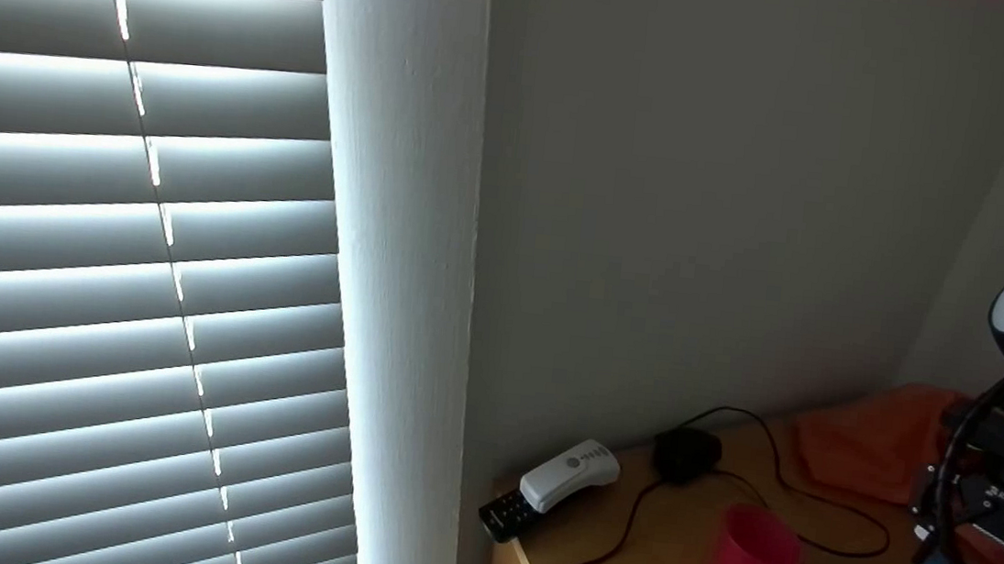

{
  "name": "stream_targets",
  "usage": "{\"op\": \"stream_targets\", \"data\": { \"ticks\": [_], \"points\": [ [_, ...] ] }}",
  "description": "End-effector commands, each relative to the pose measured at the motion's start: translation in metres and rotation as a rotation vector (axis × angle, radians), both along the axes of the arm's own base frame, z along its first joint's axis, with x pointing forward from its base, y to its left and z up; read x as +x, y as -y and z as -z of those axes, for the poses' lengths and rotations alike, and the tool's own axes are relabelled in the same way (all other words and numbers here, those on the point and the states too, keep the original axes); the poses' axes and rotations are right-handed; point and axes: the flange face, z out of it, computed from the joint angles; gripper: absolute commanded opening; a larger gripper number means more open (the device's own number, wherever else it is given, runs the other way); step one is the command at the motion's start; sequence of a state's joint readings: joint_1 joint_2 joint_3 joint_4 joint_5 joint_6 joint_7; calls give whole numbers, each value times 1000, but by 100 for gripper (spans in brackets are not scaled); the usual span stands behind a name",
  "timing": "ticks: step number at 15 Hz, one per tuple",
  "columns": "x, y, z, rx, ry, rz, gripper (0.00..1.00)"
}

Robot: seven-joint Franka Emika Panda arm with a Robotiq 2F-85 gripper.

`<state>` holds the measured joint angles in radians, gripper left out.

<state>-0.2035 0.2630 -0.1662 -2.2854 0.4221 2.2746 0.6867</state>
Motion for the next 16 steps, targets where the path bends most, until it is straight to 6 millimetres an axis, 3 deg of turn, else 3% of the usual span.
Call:
{"op": "stream_targets", "data": {
  "ticks": [1, 9, 16],
  "points": [
    [6, -37, -6, -40, 5, -38, 42],
    [9, -130, -13, -405, 51, -128, 42],
    [-2, -173, -22, -601, 57, -164, 42]
  ]
}}
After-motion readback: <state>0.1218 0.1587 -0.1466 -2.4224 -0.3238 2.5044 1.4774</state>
